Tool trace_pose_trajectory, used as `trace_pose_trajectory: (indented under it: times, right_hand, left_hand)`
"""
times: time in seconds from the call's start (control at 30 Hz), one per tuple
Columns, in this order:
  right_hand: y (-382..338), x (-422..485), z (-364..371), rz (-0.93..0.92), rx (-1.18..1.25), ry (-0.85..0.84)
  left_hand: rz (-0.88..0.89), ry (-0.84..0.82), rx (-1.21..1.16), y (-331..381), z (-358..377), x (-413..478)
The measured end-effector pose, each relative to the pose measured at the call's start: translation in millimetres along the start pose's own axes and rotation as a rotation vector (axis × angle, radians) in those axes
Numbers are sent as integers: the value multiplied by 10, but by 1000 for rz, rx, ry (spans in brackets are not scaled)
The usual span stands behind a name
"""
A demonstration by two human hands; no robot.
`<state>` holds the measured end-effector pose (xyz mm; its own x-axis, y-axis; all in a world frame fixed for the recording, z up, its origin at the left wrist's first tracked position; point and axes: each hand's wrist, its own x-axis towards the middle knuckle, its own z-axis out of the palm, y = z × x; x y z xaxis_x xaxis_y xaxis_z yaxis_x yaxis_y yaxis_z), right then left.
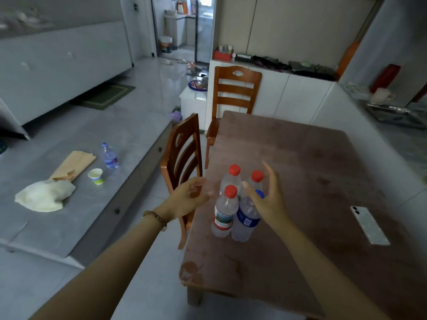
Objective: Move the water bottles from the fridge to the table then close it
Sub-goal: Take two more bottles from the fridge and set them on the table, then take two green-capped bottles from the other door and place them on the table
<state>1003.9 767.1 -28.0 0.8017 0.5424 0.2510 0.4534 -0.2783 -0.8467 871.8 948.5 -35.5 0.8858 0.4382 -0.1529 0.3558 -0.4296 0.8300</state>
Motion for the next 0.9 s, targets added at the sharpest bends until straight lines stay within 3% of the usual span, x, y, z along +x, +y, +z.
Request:
trace_pose_trajectory:
  times: [0.2,0.43,0.67,0.9]
  right_hand:
    - [-978,265,440,-232,-165,-212]
    - [-2194,-158,2102,-374,-285,-574]
    - [-3691,-1511,4161,-642,-285,-906]
    - [-5123,-3622,5784,-1047,-244,-1357]
  left_hand:
    - [-37,230,190,-143,-860,-623]
    - [-198,502,378,-972,-2350,-2089]
    - [-600,764,490,-2145,-3477,-4482]
    - [-1077,1125,392,-2779,-3522,-7172]
